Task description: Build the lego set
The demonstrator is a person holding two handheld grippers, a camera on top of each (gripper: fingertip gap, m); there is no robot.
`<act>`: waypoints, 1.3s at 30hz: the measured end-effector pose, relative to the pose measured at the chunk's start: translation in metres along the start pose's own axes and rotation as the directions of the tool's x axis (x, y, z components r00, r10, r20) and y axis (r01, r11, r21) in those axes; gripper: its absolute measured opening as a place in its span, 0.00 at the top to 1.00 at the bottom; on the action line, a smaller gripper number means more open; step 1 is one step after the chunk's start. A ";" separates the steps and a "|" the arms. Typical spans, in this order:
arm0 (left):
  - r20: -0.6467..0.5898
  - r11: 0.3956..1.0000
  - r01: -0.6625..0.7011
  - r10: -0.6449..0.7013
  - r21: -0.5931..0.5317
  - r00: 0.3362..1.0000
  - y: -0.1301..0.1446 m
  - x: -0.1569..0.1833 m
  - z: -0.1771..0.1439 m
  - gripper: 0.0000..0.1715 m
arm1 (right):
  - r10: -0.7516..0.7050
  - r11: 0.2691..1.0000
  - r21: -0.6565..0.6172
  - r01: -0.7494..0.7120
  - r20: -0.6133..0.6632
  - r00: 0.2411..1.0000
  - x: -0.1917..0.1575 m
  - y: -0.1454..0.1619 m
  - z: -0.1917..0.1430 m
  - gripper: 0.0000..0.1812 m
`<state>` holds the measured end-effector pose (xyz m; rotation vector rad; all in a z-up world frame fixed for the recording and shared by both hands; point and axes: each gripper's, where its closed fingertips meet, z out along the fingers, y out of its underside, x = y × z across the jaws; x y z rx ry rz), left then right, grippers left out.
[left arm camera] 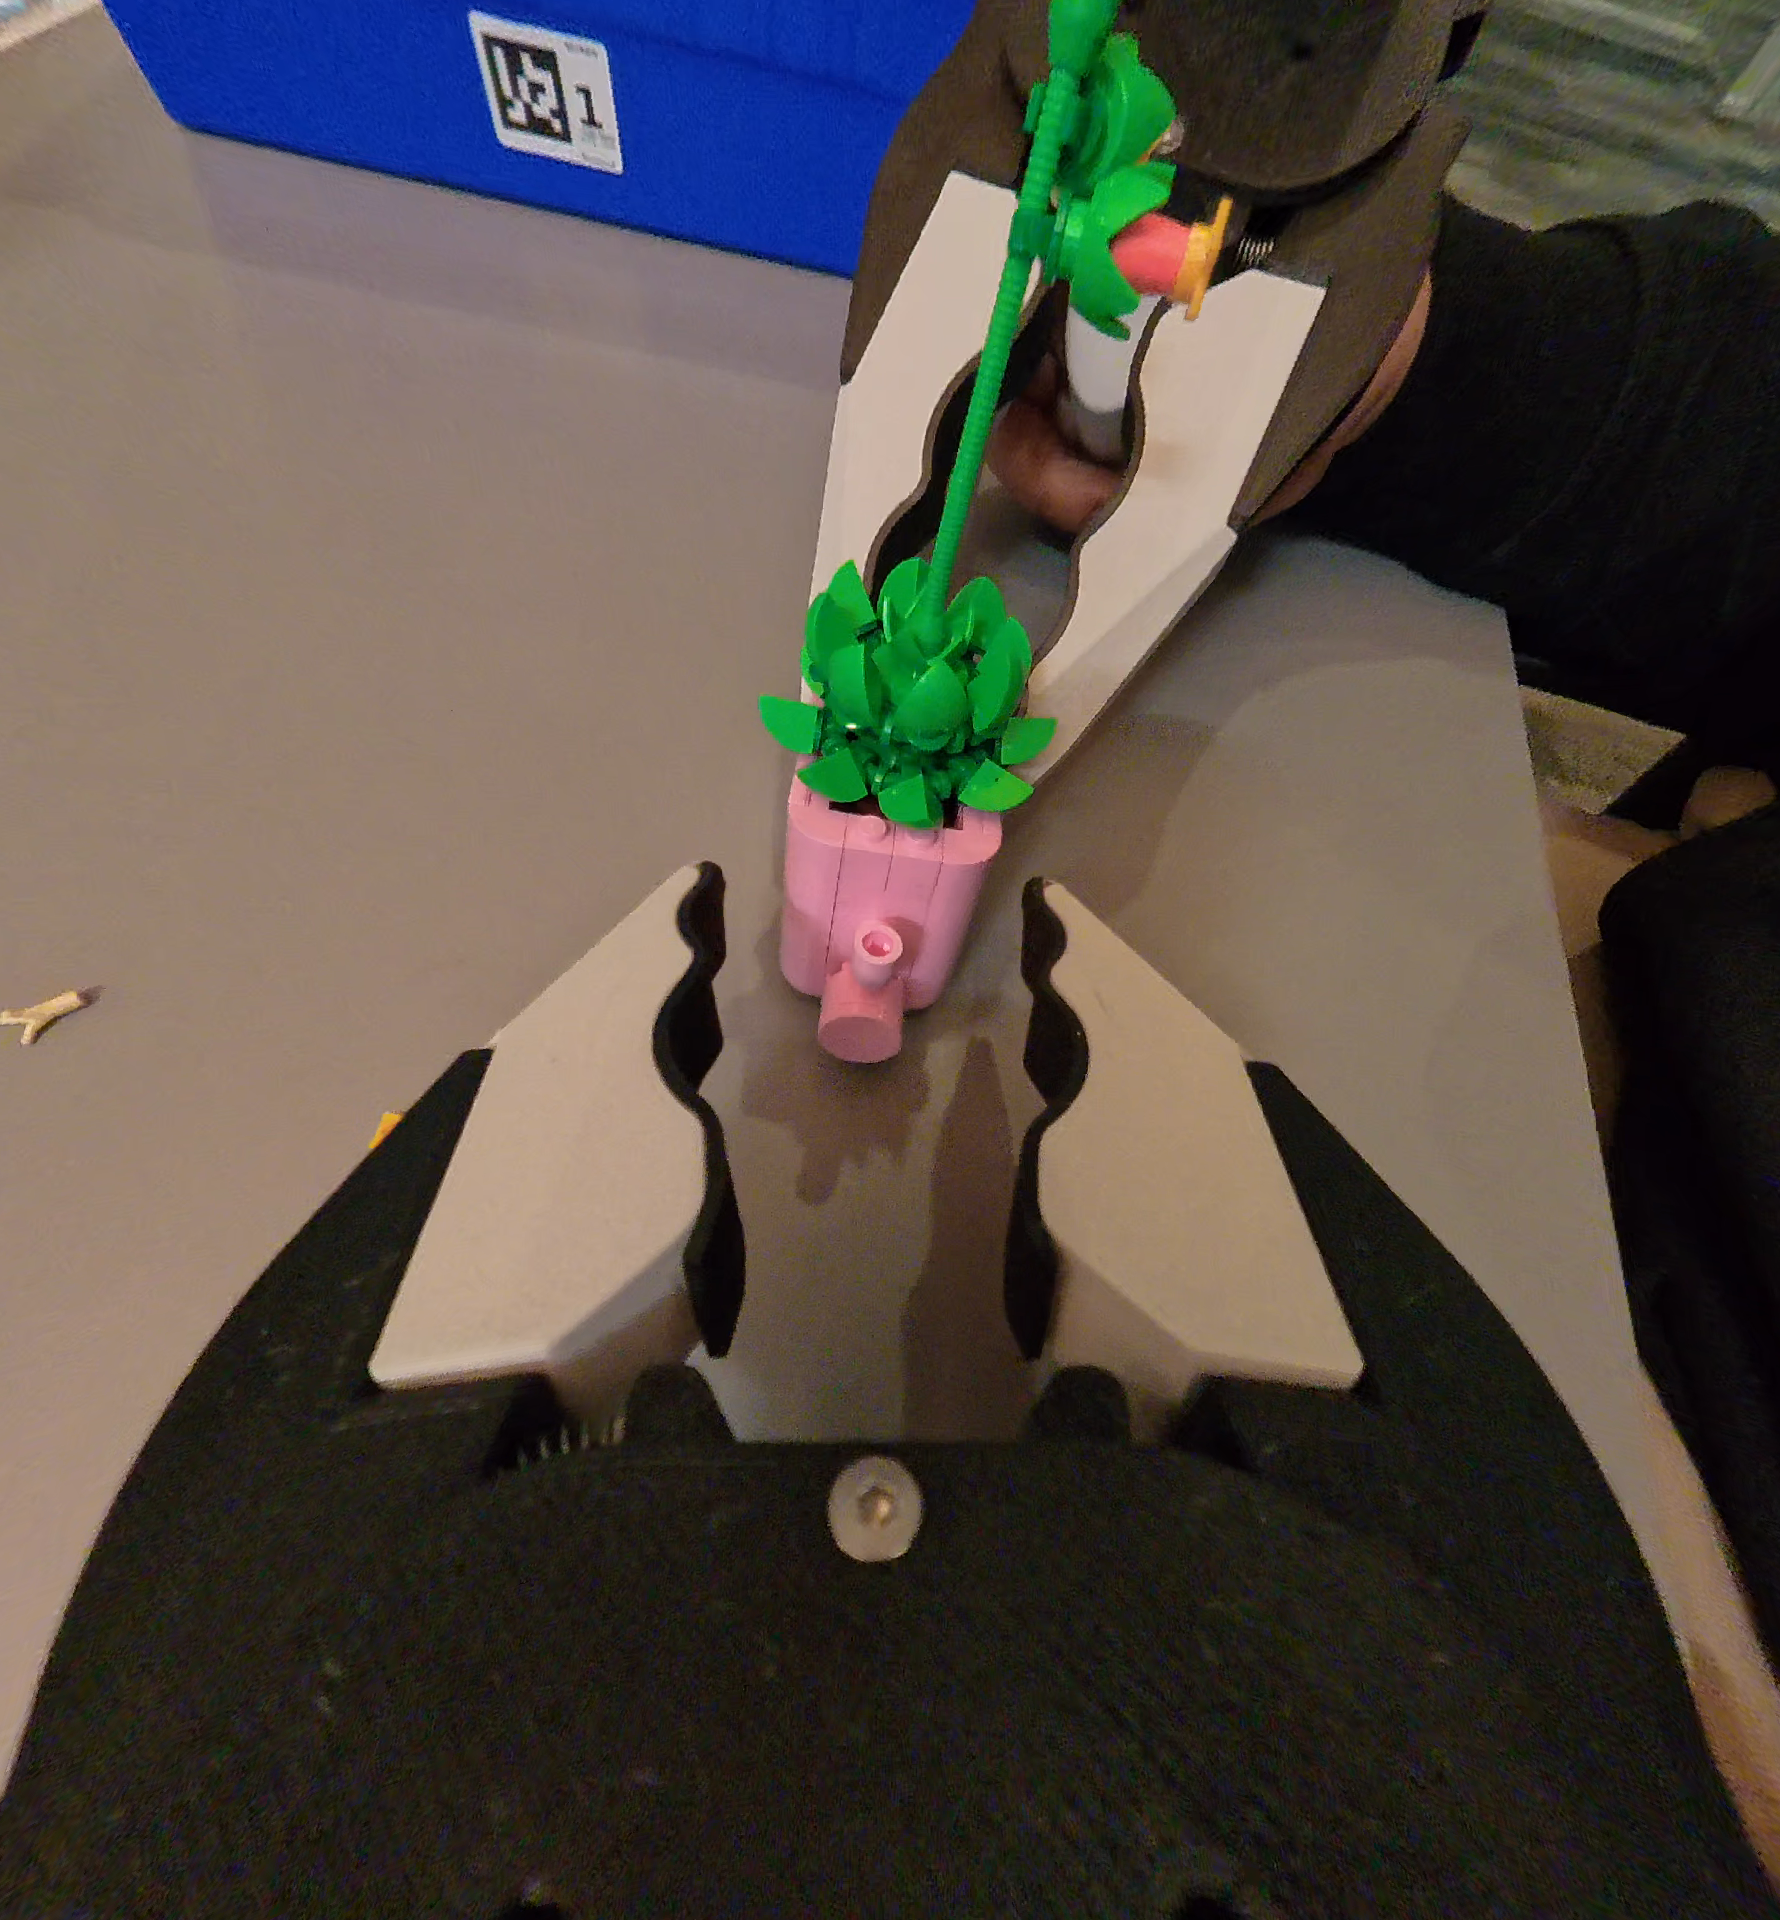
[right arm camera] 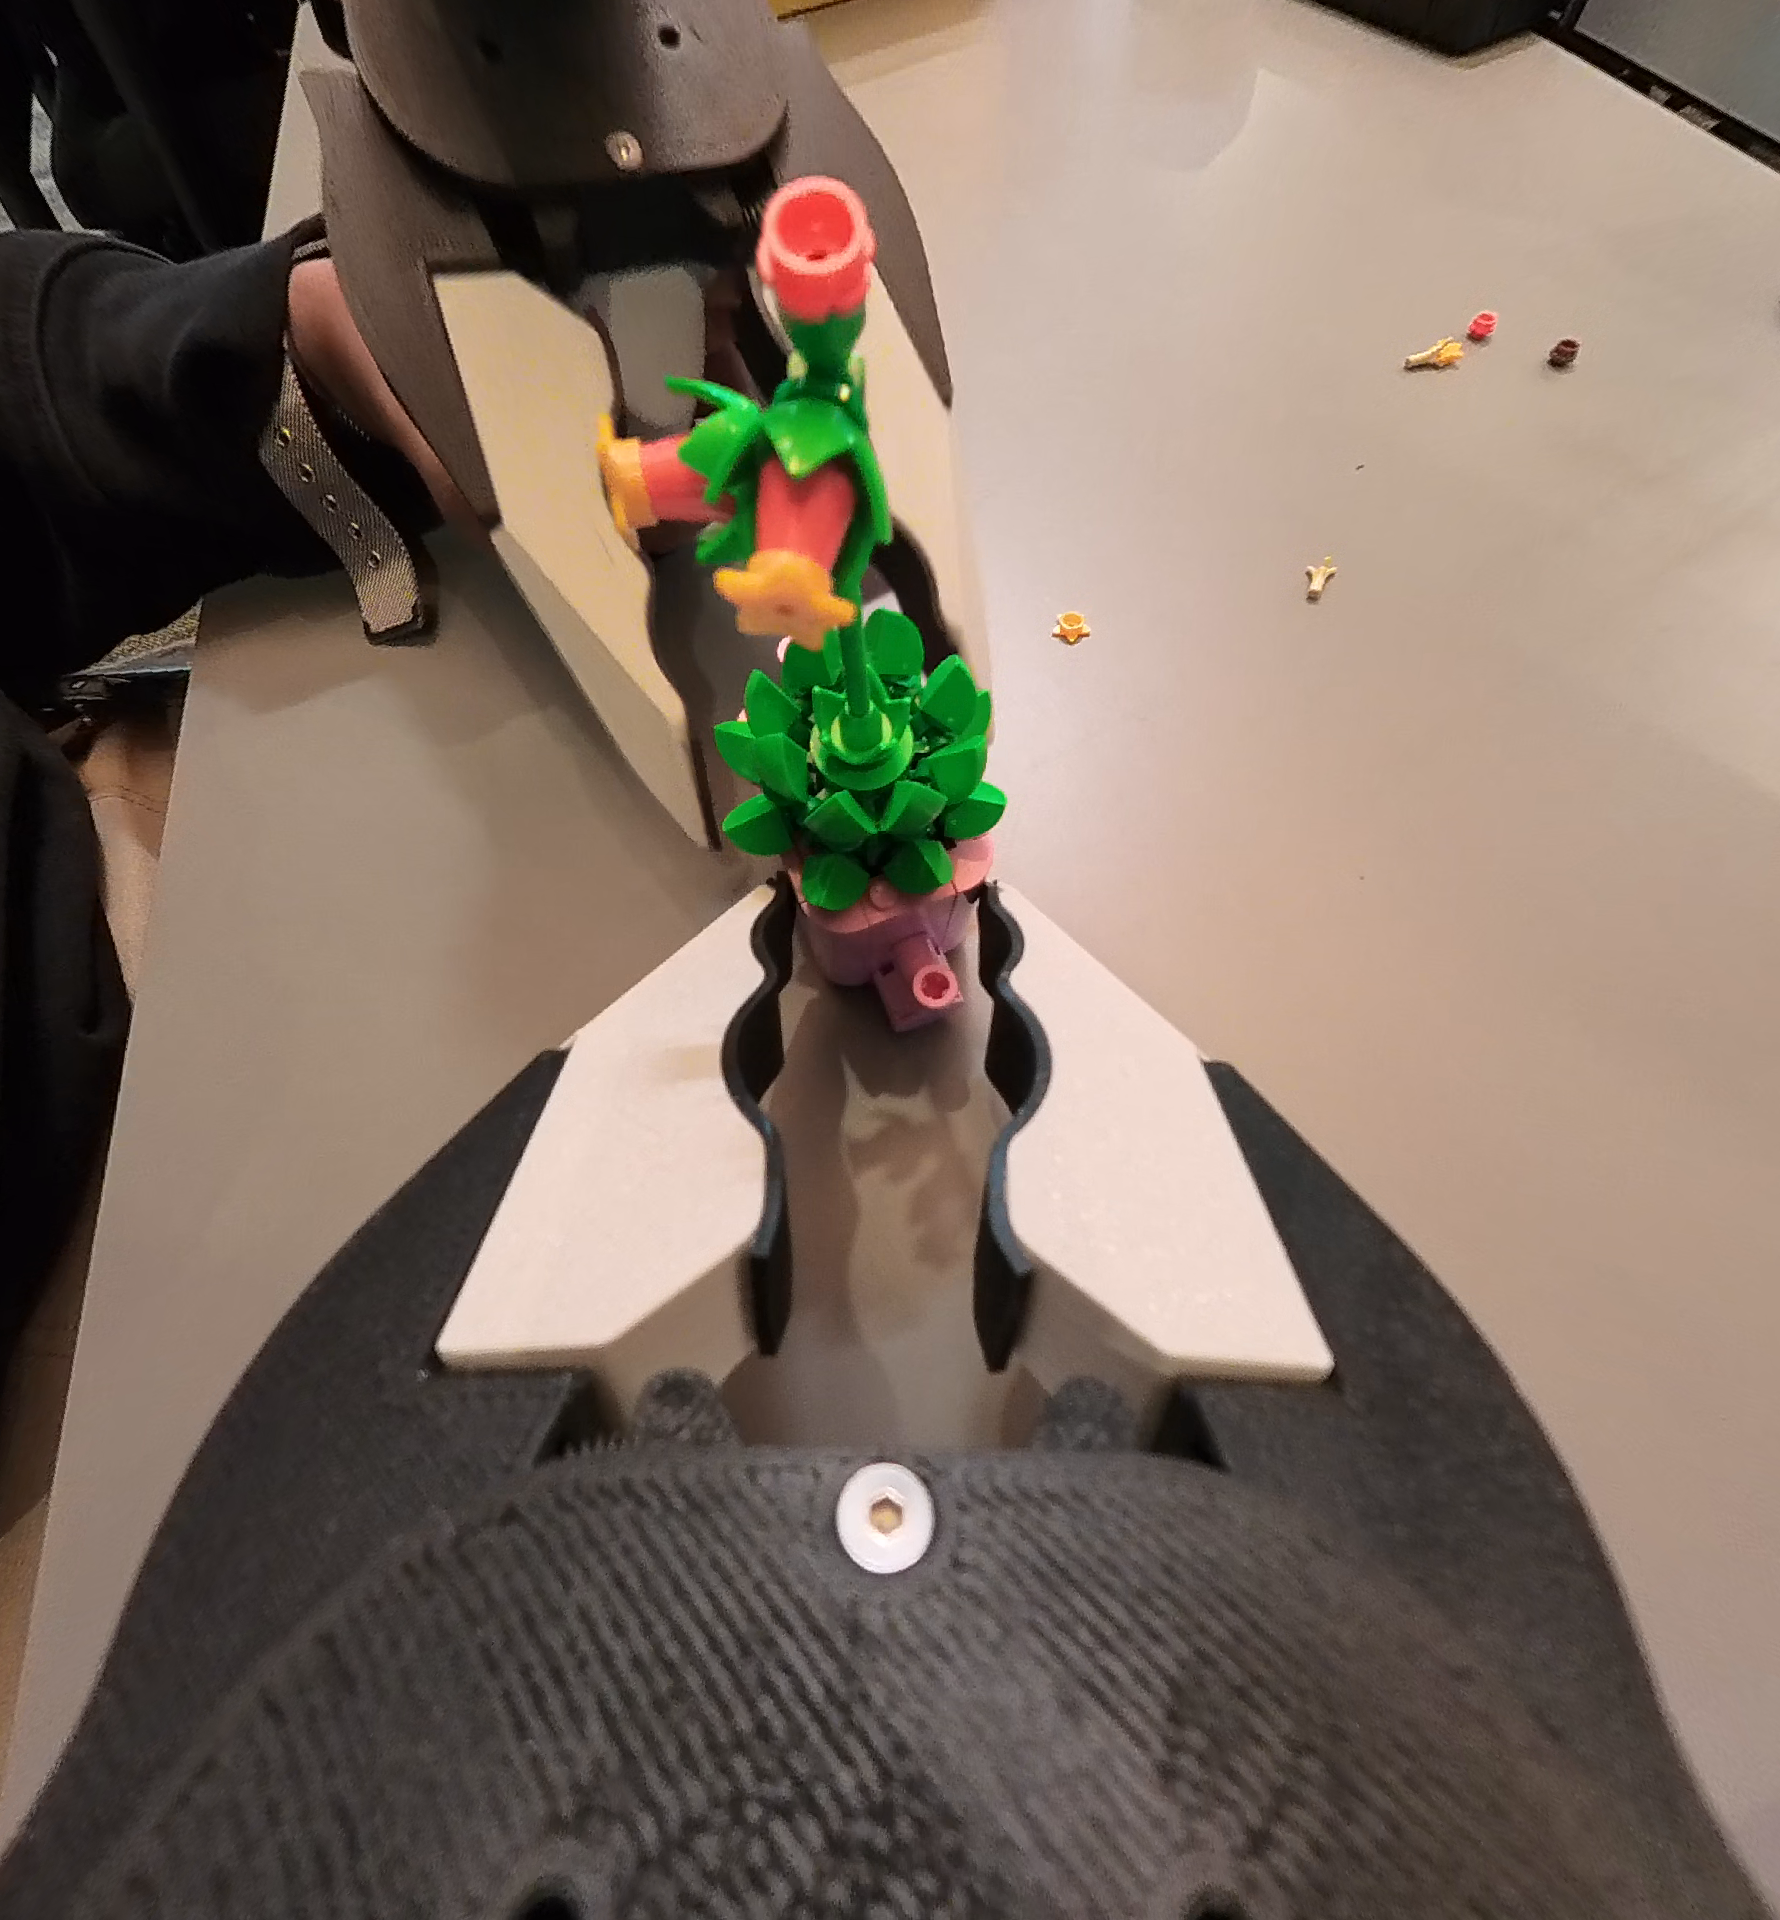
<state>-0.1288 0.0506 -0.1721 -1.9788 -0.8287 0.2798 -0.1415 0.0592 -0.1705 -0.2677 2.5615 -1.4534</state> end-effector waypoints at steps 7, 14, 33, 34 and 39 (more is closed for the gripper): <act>-0.041 1.000 0.008 -0.009 -0.016 0.999 -0.001 0.006 0.007 0.71 | -0.009 1.000 -0.001 0.009 0.002 1.000 -0.002 -0.002 0.004 0.81; -0.037 1.000 0.024 -0.025 -0.019 0.999 -0.001 0.004 0.008 0.76 | -0.019 1.000 -0.012 0.019 0.000 1.000 -0.004 -0.001 0.005 0.78; -0.080 0.994 0.104 -0.107 -0.032 0.991 0.004 0.002 0.004 0.77 | 0.141 0.950 0.272 -0.155 0.071 0.988 0.012 -0.032 -0.031 0.80; -0.083 0.991 0.131 -0.132 -0.026 0.988 0.004 0.000 0.003 0.77 | 0.158 0.940 0.294 -0.173 0.075 0.985 0.015 -0.034 -0.034 0.81; -0.056 0.983 0.170 -0.167 0.065 0.984 -0.005 -0.010 -0.008 0.78 | 0.222 0.887 0.391 -0.246 0.106 0.969 0.025 -0.042 -0.049 0.82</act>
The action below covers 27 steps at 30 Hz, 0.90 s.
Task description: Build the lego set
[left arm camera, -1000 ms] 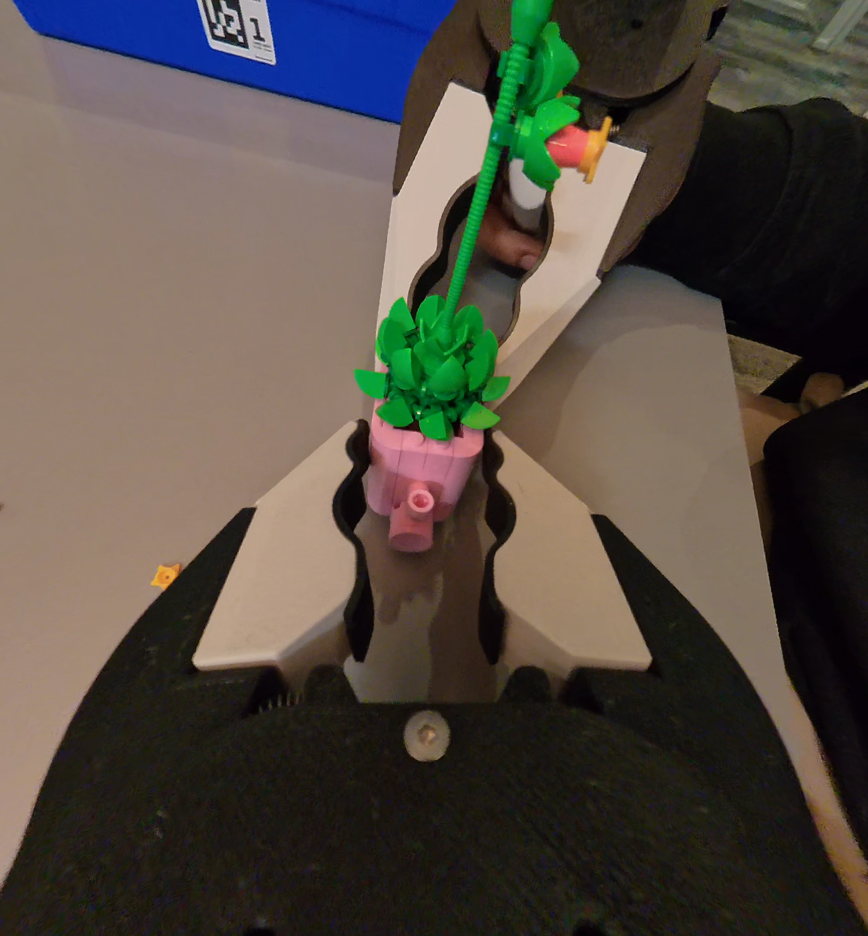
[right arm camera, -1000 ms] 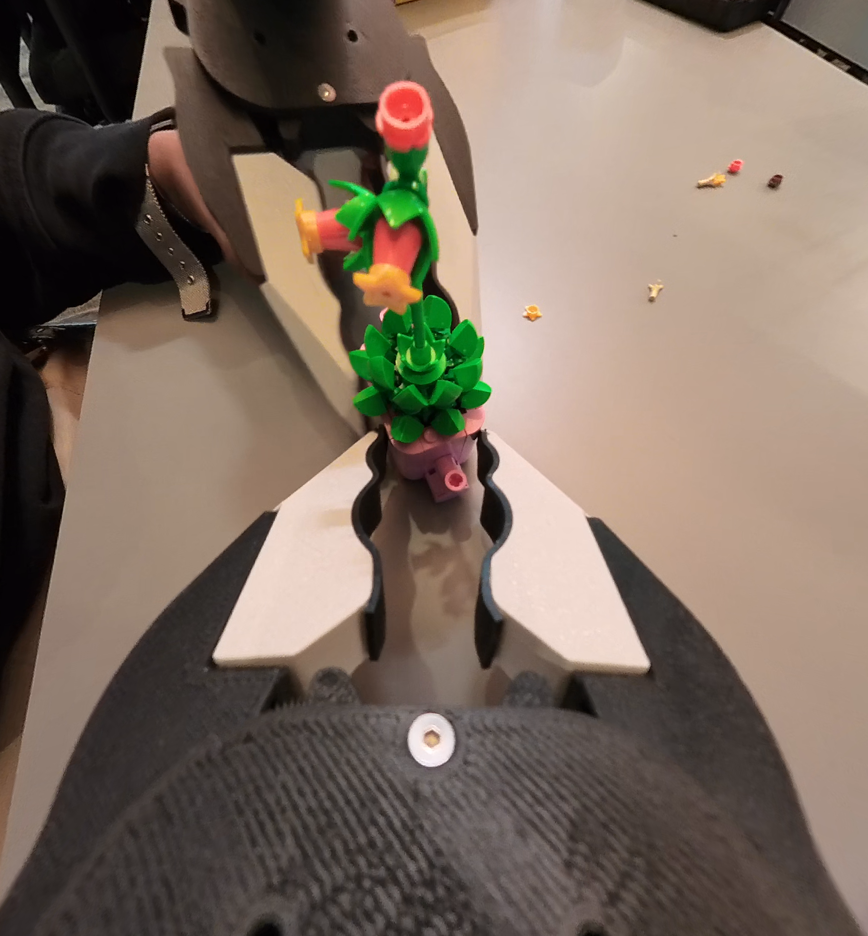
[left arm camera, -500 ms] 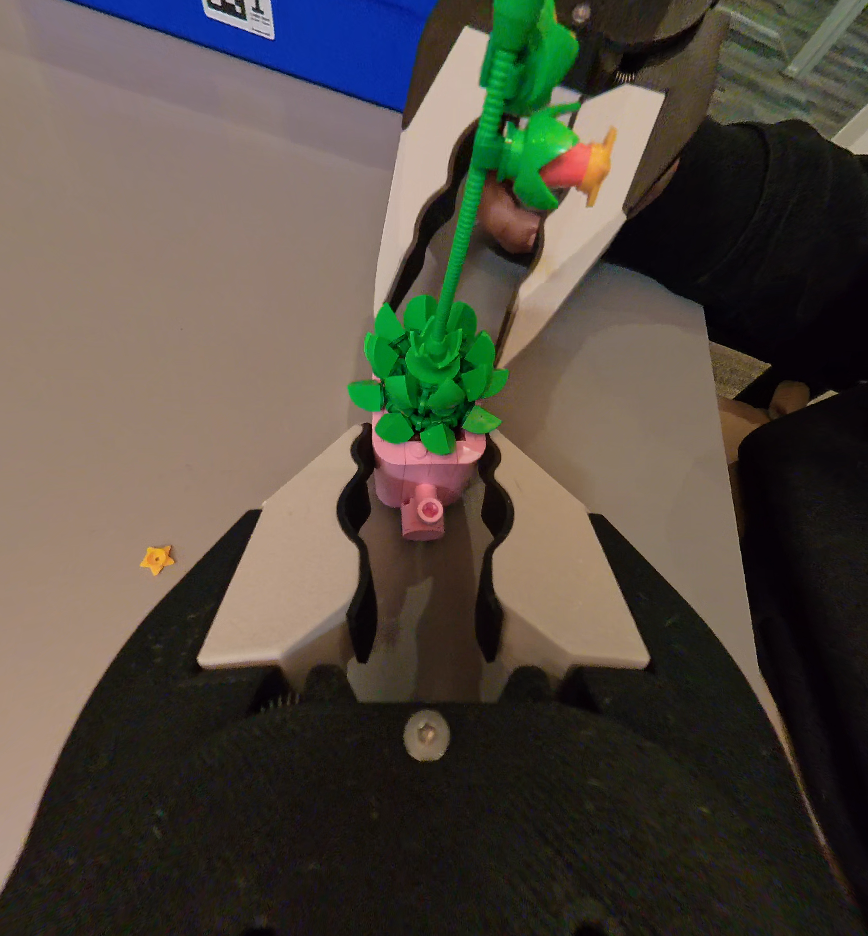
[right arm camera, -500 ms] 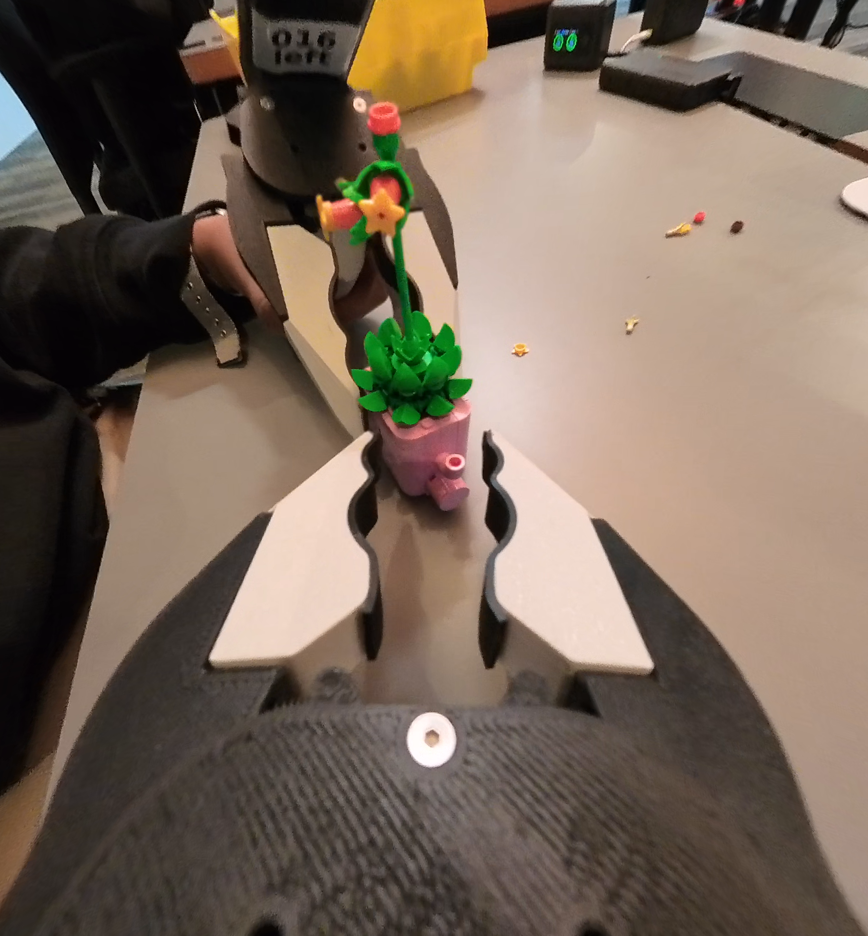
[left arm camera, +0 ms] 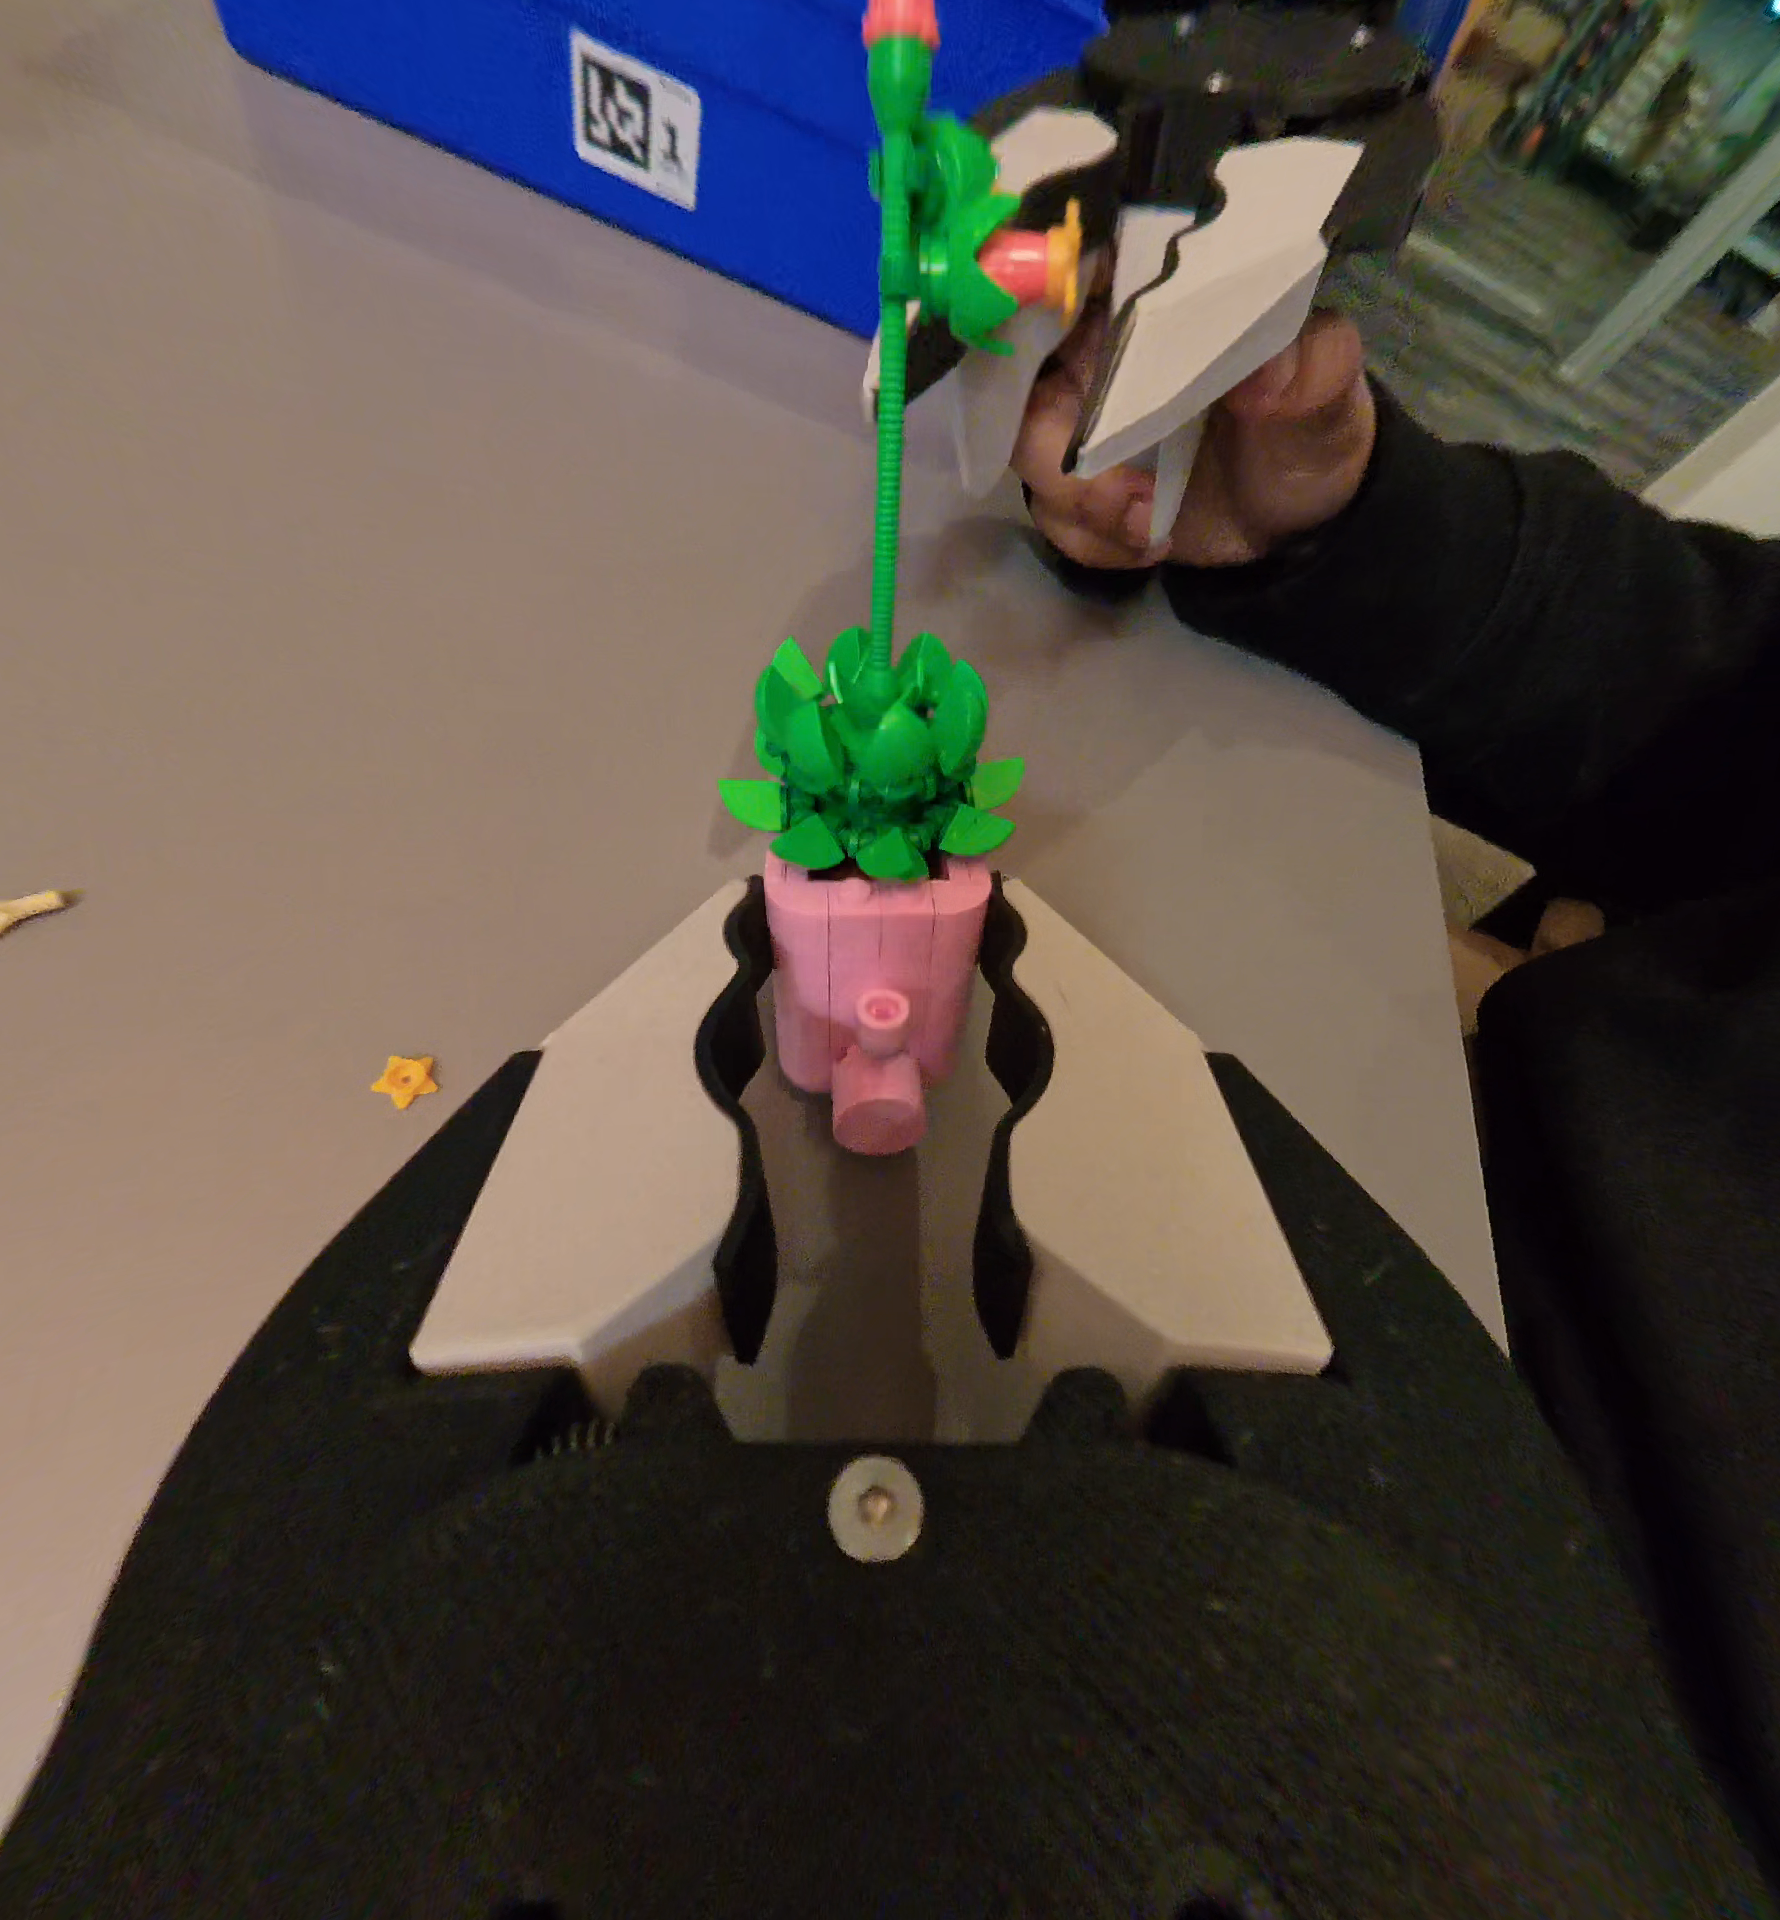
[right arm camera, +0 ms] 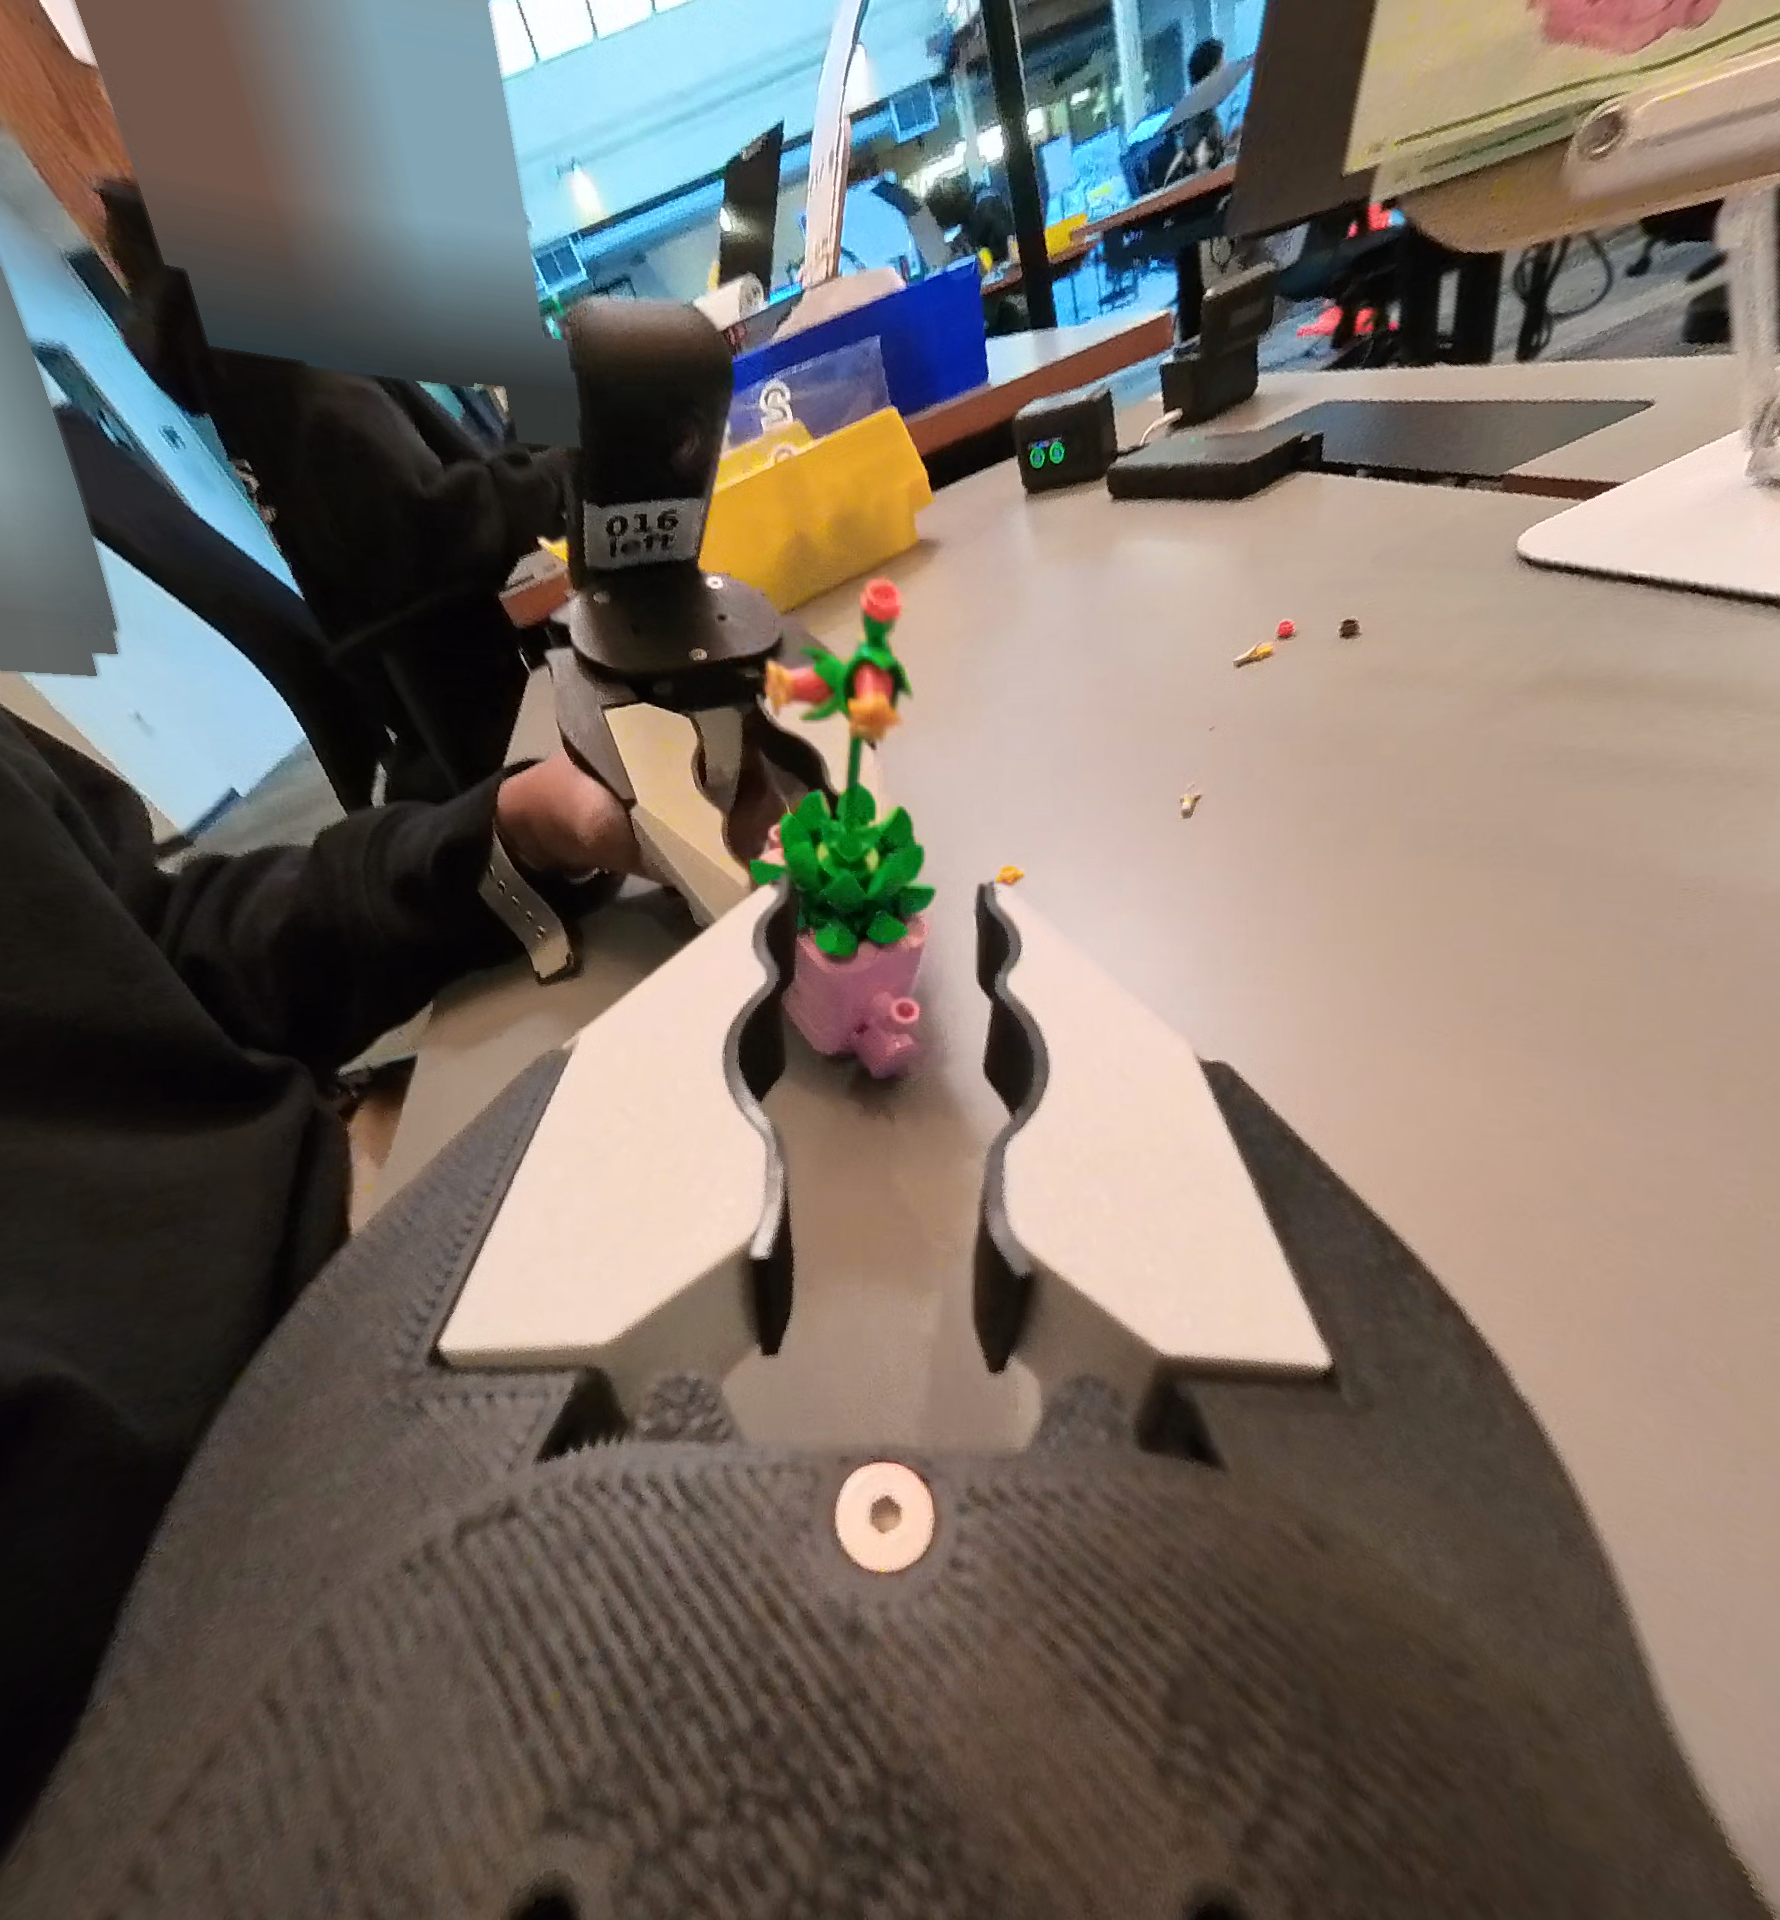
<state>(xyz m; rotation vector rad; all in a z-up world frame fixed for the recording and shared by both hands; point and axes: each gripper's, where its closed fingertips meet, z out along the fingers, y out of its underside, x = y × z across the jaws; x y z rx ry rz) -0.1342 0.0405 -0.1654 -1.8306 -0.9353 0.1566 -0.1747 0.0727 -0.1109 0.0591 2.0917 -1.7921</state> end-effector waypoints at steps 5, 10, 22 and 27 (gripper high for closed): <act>0.007 0.995 0.049 -0.050 0.081 0.999 -0.009 -0.008 -0.010 0.78 | 0.019 0.999 0.031 -0.019 -0.003 1.000 0.003 -0.004 -0.003 0.82; 0.017 0.993 0.071 -0.073 0.096 0.997 -0.010 -0.012 -0.012 0.78 | -0.015 1.000 -0.019 0.014 -0.022 1.000 0.001 0.003 0.002 0.82; -0.008 1.000 0.013 -0.014 -0.024 1.000 0.005 -0.002 -0.001 0.78 | -0.202 0.908 -0.384 0.165 -0.058 0.978 -0.010 0.059 0.040 0.73; -0.030 0.997 -0.040 0.038 -0.064 0.999 0.009 0.006 0.003 0.78 | -0.237 0.886 -0.428 0.180 -0.085 0.968 -0.007 0.065 0.045 0.66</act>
